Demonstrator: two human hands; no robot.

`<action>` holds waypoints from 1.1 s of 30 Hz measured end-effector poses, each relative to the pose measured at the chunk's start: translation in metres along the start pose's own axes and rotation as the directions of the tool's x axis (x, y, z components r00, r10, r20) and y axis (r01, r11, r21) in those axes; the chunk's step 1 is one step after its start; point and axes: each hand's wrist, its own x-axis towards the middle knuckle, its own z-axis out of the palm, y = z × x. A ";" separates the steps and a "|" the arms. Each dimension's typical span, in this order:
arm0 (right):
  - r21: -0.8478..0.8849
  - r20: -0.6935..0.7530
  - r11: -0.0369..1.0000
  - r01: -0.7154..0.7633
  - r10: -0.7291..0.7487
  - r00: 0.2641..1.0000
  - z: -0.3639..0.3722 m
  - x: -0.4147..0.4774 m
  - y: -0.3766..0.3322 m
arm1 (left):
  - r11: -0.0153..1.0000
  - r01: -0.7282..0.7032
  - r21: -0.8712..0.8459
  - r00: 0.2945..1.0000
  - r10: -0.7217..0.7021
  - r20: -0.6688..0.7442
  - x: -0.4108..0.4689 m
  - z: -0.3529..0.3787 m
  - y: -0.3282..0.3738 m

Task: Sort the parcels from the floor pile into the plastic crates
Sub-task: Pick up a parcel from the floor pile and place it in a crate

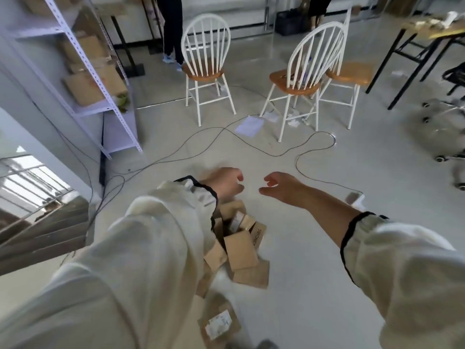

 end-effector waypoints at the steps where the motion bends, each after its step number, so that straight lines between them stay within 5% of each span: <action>1: 0.009 0.014 1.000 -0.018 0.018 1.000 0.009 0.007 0.008 | 1.000 0.005 -0.003 1.000 -0.005 0.022 0.008 0.014 -0.005; 10: 0.026 0.135 0.983 -0.180 0.175 0.975 0.142 0.098 0.157 | 0.963 0.133 -0.234 0.987 -0.106 0.124 0.083 0.222 -0.088; 19: -0.011 0.122 0.986 -0.166 0.166 0.979 0.302 0.247 0.316 | 0.842 0.252 -0.476 0.966 -0.244 0.081 0.174 0.437 -0.213; 27: 0.038 0.058 0.995 -0.094 0.092 0.994 0.393 0.338 0.393 | 0.856 0.240 -0.458 0.930 -0.339 -0.145 0.234 0.521 -0.285; 33: 0.084 0.053 0.988 -0.133 0.129 0.990 0.408 0.348 0.402 | 0.841 0.299 -0.451 0.920 -0.380 -0.098 0.245 0.538 -0.290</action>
